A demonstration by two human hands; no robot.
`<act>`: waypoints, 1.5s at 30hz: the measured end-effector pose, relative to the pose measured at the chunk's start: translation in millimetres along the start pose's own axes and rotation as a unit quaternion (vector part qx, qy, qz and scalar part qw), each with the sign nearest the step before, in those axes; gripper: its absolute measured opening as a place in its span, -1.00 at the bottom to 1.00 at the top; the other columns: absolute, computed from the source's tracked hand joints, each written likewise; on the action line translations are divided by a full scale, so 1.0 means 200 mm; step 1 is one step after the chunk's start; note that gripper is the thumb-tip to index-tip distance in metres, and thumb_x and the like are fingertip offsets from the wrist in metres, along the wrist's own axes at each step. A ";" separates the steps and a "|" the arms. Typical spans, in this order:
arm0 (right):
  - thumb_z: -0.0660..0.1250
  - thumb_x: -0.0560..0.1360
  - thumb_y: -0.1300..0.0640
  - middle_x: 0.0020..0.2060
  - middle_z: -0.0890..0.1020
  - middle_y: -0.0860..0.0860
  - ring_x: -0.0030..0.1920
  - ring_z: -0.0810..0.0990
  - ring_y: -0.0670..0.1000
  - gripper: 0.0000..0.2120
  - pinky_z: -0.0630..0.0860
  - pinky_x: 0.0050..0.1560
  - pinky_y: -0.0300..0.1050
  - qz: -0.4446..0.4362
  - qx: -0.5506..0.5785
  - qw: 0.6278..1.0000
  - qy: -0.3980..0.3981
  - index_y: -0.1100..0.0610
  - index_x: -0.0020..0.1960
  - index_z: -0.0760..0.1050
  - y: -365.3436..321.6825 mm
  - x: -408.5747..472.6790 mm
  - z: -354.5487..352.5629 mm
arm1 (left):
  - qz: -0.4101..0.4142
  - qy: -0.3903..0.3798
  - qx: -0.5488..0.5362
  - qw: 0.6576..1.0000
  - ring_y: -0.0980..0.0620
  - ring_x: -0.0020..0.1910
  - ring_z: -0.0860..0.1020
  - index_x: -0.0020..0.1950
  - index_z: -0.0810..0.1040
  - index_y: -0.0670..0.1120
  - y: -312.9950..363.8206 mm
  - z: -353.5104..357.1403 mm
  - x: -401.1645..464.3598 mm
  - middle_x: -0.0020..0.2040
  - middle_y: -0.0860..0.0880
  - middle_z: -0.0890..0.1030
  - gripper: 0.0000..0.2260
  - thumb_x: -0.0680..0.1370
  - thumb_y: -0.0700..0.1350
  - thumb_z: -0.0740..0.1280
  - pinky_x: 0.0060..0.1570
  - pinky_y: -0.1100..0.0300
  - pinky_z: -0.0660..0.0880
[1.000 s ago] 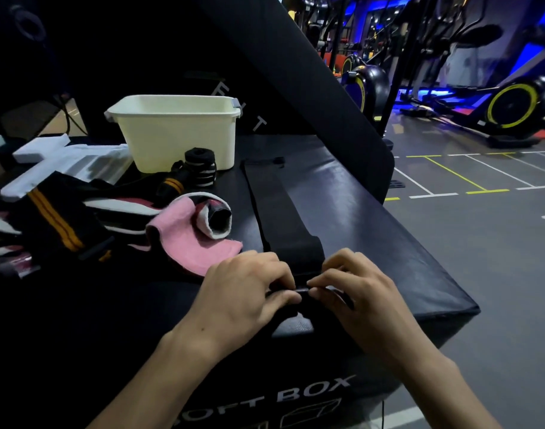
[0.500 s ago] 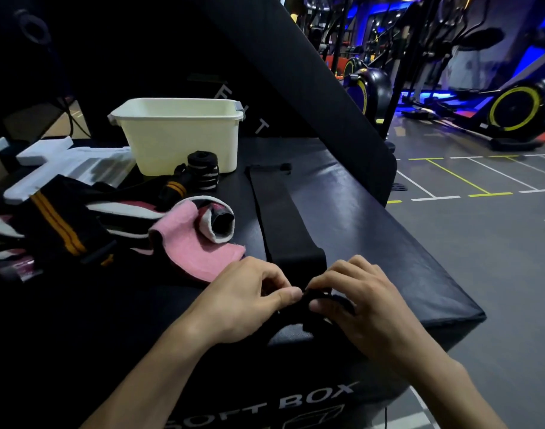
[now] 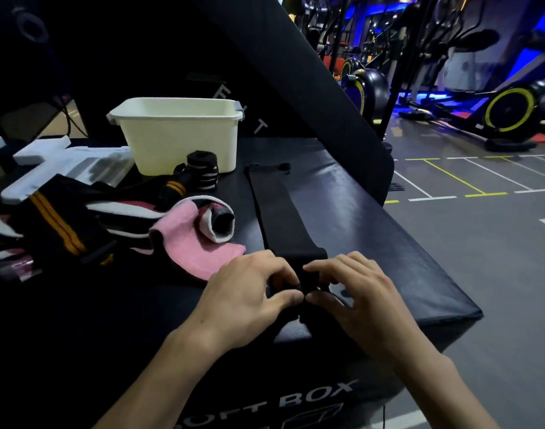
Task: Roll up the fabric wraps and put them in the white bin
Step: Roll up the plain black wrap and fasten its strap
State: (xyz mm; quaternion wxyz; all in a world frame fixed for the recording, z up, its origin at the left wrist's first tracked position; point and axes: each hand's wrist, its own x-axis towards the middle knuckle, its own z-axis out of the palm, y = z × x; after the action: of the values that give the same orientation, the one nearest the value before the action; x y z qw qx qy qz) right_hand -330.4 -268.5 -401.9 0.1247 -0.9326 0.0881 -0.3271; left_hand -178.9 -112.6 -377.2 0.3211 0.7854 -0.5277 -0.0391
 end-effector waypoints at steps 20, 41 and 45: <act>0.18 0.61 -0.21 0.02 0.56 -0.23 -0.02 0.53 -0.07 -0.69 0.53 -0.06 0.00 -0.025 0.011 0.995 -0.098 -0.07 0.16 0.57 0.01 0.01 -0.01 | 0.048 -0.075 0.035 0.995 0.16 0.56 0.24 0.49 0.46 0.20 -0.03 0.06 0.17 0.57 0.20 0.34 -0.53 0.69 0.25 -0.04 0.54 0.05 0.21; 0.23 0.63 -0.12 -0.08 0.58 -0.20 -0.04 0.56 -0.13 -0.76 0.43 -0.02 -0.28 0.016 0.139 0.980 -0.139 -0.08 0.23 0.53 -0.05 -0.01 -0.10 | -0.095 -0.164 0.285 0.940 -0.33 0.47 0.35 0.59 0.25 0.00 -0.14 0.07 0.74 0.59 -0.14 0.28 -0.55 0.73 0.11 -0.04 0.43 -0.20 0.33; 0.25 0.62 -0.09 -0.16 0.55 -0.16 -0.10 0.51 -0.12 -0.84 0.35 -0.09 -0.32 0.013 0.125 0.981 -0.147 -0.05 0.10 0.51 -0.06 -0.01 -0.11 | -0.099 -0.151 0.292 0.939 -0.31 0.46 0.36 0.58 0.27 -0.02 -0.19 0.09 0.79 0.57 -0.13 0.30 -0.54 0.73 0.11 -0.04 0.43 -0.20 0.33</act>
State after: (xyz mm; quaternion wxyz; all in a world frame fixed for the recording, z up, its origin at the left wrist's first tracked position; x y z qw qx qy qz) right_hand -343.7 -259.8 -383.1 0.2559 -0.9463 0.0394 -0.1935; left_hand -85.2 -246.1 -368.1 -0.0111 0.8779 -0.4776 -0.0328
